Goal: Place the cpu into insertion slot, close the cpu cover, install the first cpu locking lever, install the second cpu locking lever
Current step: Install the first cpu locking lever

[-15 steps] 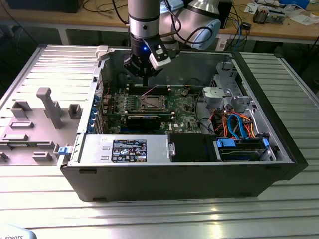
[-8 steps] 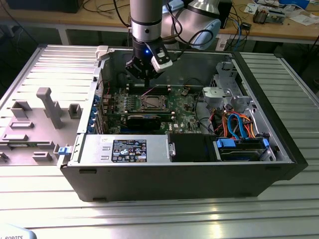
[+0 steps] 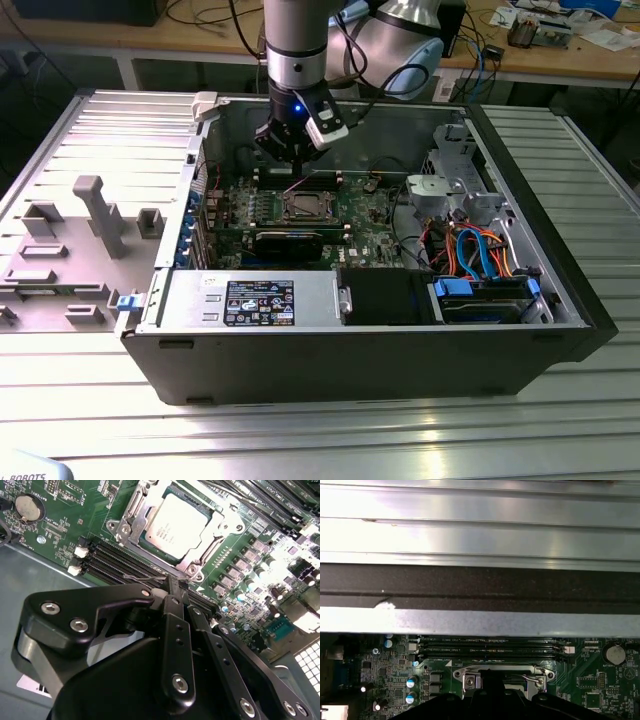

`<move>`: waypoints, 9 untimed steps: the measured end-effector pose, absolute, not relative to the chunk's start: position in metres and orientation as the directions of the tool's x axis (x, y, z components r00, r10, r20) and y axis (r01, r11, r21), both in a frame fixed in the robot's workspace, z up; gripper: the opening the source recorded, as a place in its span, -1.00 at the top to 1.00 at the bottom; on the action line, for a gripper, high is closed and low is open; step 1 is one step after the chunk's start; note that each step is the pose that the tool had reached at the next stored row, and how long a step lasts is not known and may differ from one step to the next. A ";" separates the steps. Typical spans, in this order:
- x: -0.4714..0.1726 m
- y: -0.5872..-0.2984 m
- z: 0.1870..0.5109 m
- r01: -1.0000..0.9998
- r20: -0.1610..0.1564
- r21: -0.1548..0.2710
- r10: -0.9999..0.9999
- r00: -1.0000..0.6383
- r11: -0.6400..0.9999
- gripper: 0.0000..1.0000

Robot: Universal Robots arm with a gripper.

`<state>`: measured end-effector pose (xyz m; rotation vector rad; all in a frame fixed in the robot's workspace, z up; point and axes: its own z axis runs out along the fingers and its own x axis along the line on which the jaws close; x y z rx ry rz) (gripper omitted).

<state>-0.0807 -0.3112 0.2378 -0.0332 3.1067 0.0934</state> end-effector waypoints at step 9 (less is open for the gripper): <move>-0.081 -0.311 0.237 -0.022 -0.034 0.060 -0.020 -0.999 0.998 0.79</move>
